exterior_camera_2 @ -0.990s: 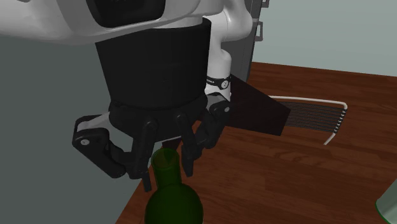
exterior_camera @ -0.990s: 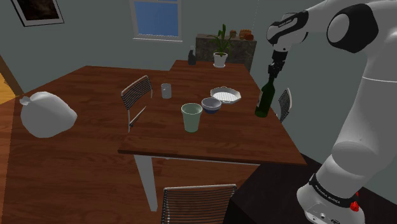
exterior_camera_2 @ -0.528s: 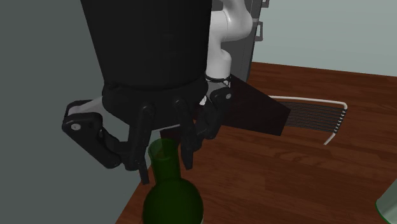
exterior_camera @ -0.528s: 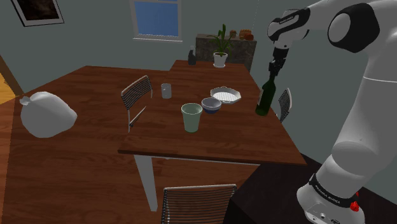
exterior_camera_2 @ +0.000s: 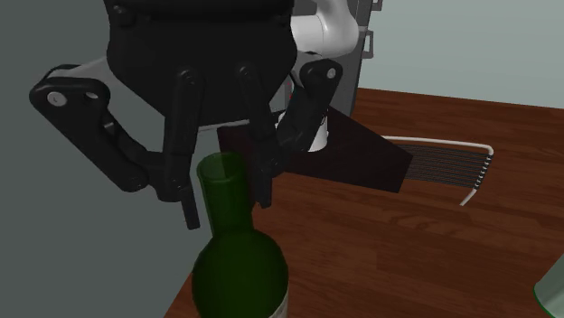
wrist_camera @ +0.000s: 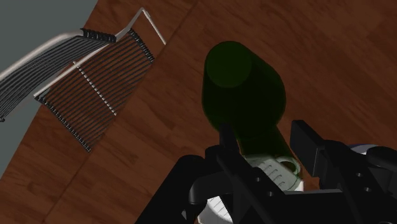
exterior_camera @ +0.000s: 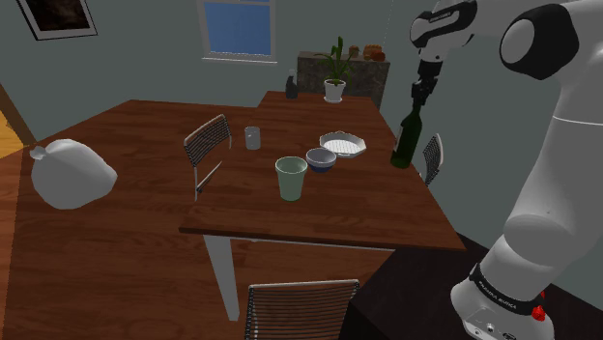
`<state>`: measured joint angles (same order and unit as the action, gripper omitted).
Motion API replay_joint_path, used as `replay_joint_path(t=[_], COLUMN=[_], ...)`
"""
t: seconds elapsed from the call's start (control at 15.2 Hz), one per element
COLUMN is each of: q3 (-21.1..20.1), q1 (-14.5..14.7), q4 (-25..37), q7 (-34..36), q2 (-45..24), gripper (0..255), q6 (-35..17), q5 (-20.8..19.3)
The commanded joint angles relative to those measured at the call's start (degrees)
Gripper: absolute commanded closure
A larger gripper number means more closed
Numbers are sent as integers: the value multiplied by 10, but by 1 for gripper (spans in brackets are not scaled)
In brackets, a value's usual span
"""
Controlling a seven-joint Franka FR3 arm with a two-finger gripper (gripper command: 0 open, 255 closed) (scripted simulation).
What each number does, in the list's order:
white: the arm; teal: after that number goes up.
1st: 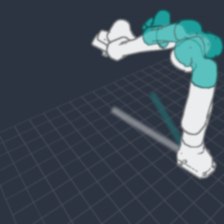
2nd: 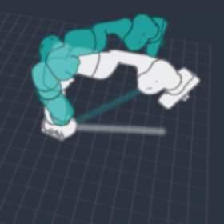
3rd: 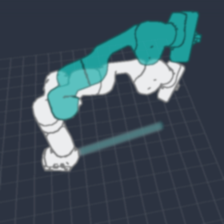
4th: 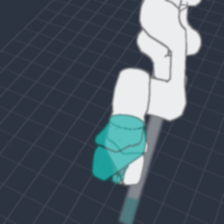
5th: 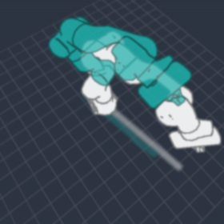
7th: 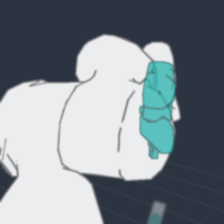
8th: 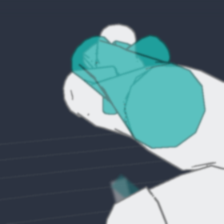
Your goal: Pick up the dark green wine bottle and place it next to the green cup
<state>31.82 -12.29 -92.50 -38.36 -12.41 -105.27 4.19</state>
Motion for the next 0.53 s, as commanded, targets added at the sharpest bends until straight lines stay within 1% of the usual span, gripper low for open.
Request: replay_joint_path(t=[0.0,0.46], q3=[0,2], q1=[1,-4], q4=[13,73], q7=[2,-1], q2=[3,-1], gripper=[255,255], q6=[16,71], q5=[-2,0])
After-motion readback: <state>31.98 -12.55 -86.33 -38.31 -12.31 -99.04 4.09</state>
